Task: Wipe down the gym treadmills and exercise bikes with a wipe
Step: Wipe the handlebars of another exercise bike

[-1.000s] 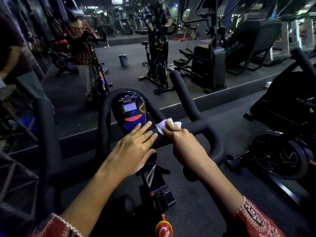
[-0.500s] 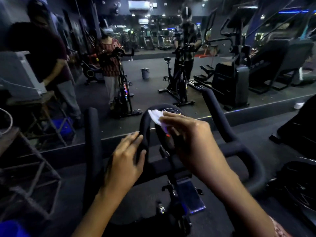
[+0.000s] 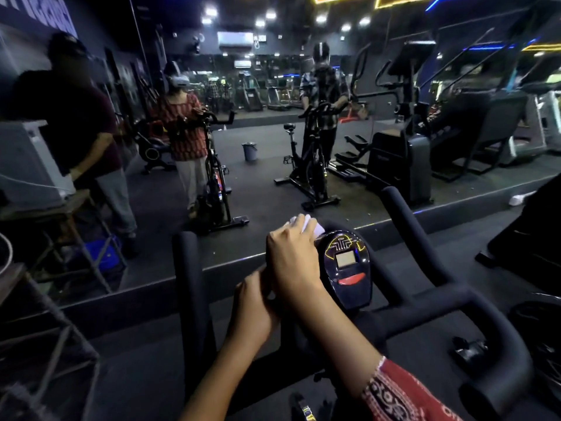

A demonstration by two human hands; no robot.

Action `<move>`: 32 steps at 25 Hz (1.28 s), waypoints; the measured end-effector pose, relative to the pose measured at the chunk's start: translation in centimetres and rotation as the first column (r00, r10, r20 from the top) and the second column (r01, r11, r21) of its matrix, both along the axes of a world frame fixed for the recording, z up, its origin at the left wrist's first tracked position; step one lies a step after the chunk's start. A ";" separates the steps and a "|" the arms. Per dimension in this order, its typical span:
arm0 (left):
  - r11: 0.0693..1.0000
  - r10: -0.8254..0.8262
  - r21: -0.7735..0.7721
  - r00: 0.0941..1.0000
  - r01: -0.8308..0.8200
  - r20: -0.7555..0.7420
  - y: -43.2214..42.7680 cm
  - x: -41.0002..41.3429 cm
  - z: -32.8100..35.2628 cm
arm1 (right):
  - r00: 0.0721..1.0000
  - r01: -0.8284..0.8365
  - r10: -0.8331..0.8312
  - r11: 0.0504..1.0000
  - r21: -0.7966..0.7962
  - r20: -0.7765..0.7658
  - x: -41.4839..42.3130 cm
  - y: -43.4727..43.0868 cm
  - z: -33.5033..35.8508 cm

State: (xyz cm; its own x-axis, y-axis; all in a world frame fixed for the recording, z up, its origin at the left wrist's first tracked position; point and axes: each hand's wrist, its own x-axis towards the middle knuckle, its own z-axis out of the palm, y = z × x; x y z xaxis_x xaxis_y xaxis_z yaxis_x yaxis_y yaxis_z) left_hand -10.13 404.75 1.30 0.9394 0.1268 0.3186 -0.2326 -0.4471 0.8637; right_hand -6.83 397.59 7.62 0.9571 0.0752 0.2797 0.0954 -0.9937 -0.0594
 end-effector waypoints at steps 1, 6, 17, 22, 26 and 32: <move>0.998 -0.065 -0.005 0.998 0.065 -0.027 0.4 0.5 -0.3 | 1.000 -0.030 0.030 1.000 0.007 -0.006 -1.7 -0.2 1.0; 0.957 -0.204 -0.209 0.979 0.199 -0.004 0.5 2.5 -0.9 | 0.990 -0.117 0.114 0.993 0.027 0.081 -0.6 -2.4 3.3; 0.927 -0.266 -0.297 0.959 0.229 -0.092 1.8 -1.2 -1.1 | 0.967 -0.238 0.244 0.968 -0.079 0.071 -0.2 -1.5 0.8; 0.944 -0.272 -0.240 0.947 0.228 -0.172 2.4 -3.8 -1.7 | 0.885 -0.456 0.455 0.890 -0.010 0.097 -2.9 -2.9 -3.3; 0.971 -0.202 -0.165 0.963 0.174 -0.176 3.1 -5.1 -1.4 | 0.834 -0.537 0.544 0.839 -0.091 0.090 -7.0 -4.2 -5.3; 0.987 -0.155 -0.072 0.971 0.144 -0.180 3.4 -7.2 -1.0 | 0.819 -0.571 0.573 0.819 0.046 -0.033 -7.9 -6.2 -5.6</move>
